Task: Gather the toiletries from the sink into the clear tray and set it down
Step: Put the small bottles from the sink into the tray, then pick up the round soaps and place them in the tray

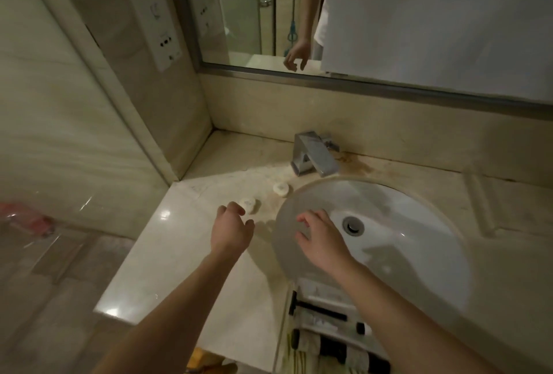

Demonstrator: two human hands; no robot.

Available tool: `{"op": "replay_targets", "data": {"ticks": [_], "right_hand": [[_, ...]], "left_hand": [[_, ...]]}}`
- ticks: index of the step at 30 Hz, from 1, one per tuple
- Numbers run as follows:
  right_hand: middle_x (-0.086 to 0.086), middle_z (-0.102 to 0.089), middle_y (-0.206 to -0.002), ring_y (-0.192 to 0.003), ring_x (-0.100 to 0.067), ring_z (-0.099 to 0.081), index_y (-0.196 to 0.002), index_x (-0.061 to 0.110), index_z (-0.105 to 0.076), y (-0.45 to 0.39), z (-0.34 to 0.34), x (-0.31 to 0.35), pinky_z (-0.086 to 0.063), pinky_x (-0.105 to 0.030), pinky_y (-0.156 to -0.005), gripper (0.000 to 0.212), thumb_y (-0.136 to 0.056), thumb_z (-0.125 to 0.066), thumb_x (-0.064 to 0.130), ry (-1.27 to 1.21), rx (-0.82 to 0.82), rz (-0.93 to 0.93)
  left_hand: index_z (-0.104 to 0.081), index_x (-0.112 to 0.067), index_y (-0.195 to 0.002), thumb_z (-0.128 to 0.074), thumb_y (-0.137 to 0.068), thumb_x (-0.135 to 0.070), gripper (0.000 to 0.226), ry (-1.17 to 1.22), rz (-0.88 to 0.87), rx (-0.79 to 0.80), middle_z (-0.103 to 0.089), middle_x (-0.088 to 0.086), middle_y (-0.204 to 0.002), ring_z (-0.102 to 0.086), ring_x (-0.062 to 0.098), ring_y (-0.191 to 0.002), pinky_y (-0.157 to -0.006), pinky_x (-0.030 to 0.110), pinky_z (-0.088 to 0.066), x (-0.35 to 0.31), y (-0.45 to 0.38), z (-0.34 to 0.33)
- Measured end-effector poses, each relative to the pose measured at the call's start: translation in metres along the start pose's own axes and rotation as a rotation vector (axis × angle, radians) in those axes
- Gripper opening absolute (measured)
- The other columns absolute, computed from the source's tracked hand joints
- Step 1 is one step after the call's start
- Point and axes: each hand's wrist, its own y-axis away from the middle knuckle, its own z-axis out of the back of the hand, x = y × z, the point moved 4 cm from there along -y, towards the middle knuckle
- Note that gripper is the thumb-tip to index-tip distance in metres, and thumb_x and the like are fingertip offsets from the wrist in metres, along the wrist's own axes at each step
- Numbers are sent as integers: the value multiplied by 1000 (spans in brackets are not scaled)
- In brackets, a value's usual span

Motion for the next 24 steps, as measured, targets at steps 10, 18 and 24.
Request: {"op": "replay_targets", "data": {"ticks": [10, 18, 24], "right_hand": [[-10, -37, -125, -110, -31, -50, -144, 32, -28, -90, -35, -2, -49, -39, -86, 63, -88, -56, 25, 6, -86, -95], [-11, -37, -122, -107, -33, -49, -127, 24, -49, -112, -50, 2, -49, -38, -85, 47, -83, -65, 21, 31, -120, -86], [-12, -47, -113, -98, -34, -53, -103, 12, -54, -105, -50, 9, -41, -30, -71, 31, -77, -72, 12, 71, -238, -10]], "left_hand": [[-53, -15, -126, -61, -86, -26, 42, 22, 42, 33, -44, 11, -127, -63, 30, -96, -79, 31, -48, 4, -54, -24], [-50, -20, -121, -56, -87, -21, 34, -48, 49, 20, -43, 9, -121, -60, 30, -94, -78, 39, -55, 6, -64, -33], [-47, -15, -115, -66, -78, -18, 42, -117, -32, 32, -50, 7, -116, -54, 28, -100, -74, 36, -50, 5, -57, -35]]}}
